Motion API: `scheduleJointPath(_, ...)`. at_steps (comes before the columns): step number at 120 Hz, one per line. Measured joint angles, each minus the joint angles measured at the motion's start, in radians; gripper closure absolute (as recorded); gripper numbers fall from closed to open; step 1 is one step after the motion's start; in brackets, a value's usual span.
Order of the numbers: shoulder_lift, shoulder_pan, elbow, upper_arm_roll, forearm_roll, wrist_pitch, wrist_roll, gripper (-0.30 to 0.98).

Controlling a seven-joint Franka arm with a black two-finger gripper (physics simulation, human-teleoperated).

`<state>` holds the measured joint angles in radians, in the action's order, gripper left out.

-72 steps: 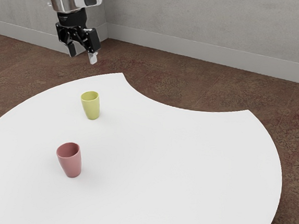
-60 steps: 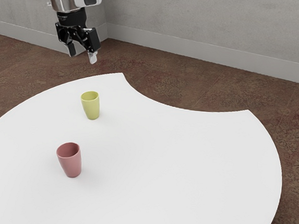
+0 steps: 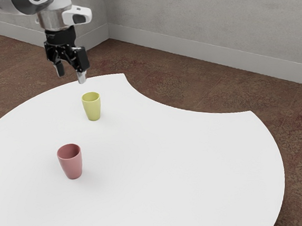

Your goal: Place the right cup onto the left cup

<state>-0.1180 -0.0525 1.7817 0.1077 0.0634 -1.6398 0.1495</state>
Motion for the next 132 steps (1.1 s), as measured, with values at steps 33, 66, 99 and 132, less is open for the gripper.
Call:
scheduleJointPath(33, -0.100, 0.002, 0.313, -0.009, -0.010, -0.184, -0.011, 0.00)
scheduleJointPath(66, -0.085, 0.002, 0.526, -0.008, -0.025, -0.400, -0.032, 0.00)
scheduleJointPath(99, 0.008, 0.002, 0.559, -0.008, -0.018, -0.538, -0.045, 0.00)
scheduleJointPath(132, 0.127, 0.002, 0.557, -0.007, -0.017, -0.628, -0.054, 0.00)
